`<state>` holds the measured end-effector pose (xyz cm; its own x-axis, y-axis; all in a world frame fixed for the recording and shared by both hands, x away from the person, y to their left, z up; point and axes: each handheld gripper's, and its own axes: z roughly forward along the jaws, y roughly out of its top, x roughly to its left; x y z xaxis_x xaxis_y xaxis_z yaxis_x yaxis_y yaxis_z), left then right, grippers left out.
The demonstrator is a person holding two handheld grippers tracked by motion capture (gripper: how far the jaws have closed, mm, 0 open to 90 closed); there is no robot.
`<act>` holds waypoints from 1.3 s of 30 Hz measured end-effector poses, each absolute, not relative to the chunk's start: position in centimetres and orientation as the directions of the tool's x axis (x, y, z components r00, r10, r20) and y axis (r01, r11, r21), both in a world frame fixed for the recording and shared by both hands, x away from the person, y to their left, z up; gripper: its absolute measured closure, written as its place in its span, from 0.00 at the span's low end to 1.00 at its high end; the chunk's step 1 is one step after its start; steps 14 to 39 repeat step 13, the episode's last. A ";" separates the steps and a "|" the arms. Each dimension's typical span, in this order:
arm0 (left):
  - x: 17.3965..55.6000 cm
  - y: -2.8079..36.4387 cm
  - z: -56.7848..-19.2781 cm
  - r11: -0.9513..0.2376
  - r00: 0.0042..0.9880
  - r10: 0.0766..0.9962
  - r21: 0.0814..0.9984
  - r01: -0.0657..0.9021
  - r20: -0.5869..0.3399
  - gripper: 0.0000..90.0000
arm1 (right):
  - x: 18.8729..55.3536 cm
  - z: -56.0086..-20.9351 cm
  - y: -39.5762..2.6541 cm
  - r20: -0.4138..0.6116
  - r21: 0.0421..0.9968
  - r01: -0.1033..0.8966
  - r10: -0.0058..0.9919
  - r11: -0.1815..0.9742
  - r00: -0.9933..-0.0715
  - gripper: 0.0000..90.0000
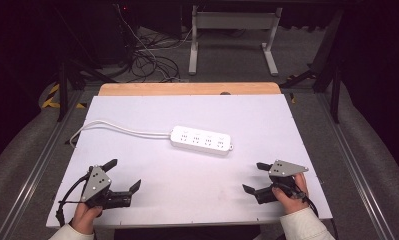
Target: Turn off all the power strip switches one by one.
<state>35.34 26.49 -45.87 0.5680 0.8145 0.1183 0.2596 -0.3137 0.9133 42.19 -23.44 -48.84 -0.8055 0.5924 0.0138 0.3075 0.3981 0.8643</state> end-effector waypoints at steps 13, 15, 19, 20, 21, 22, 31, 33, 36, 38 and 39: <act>35.1 26.2 -45.7 -0.315 0.568 0.811 0.921 0.228 0.137 0.03 | 42.2 -48.2 -23.8 -0.057 0.878 0.234 0.575 0.418 -0.816 0.08; 35.1 26.2 -45.7 -0.315 0.568 0.811 0.921 0.228 0.137 0.03 | 42.2 -48.2 -23.8 -0.057 0.878 0.234 0.575 0.418 -0.816 0.08; 35.1 26.2 -45.7 -0.315 0.568 0.811 0.921 0.228 0.137 0.03 | 42.2 -48.2 -23.8 -0.057 0.878 0.234 0.575 0.418 -0.816 0.08; 35.1 26.2 -45.7 -0.315 0.568 0.811 0.921 0.228 0.137 0.03 | 42.2 -48.2 -23.8 -0.057 0.878 0.234 0.575 0.418 -0.816 0.08; 35.1 26.2 -45.7 -0.315 0.568 0.811 0.921 0.228 0.137 0.03 | 42.2 -48.2 -23.8 -0.057 0.878 0.234 0.575 0.418 -0.816 0.08; 35.1 26.2 -45.7 -0.315 0.568 0.811 0.921 0.228 0.137 0.03 | 42.2 -48.2 -23.8 -0.057 0.878 0.234 0.575 0.418 -0.816 0.08; 35.1 26.2 -45.7 -0.315 0.568 0.811 0.921 0.228 0.137 0.03 | 42.2 -48.2 -23.8 -0.057 0.878 0.234 0.575 0.418 -0.816 0.08; 35.1 26.2 -45.7 -0.315 0.568 0.811 0.921 0.228 0.137 0.03 | 42.2 -48.2 -23.8 -0.057 0.878 0.234 0.575 0.418 -0.816 0.08; 35.1 26.2 -45.7 -0.315 0.568 0.811 0.921 0.228 0.137 0.03 | 42.2 -48.2 -23.8 -0.057 0.878 0.234 0.575 0.418 -0.816 0.08; 35.1 26.2 -45.7 -0.315 0.568 0.811 0.921 0.228 0.137 0.03 | 42.2 -48.2 -23.8 -0.057 0.878 0.234 0.575 0.418 -0.816 0.08; 35.1 26.2 -45.7 -0.315 0.568 0.811 0.921 0.228 0.137 0.03 | 42.2 -48.2 -23.8 -0.057 0.878 0.234 0.575 0.418 -0.816 0.08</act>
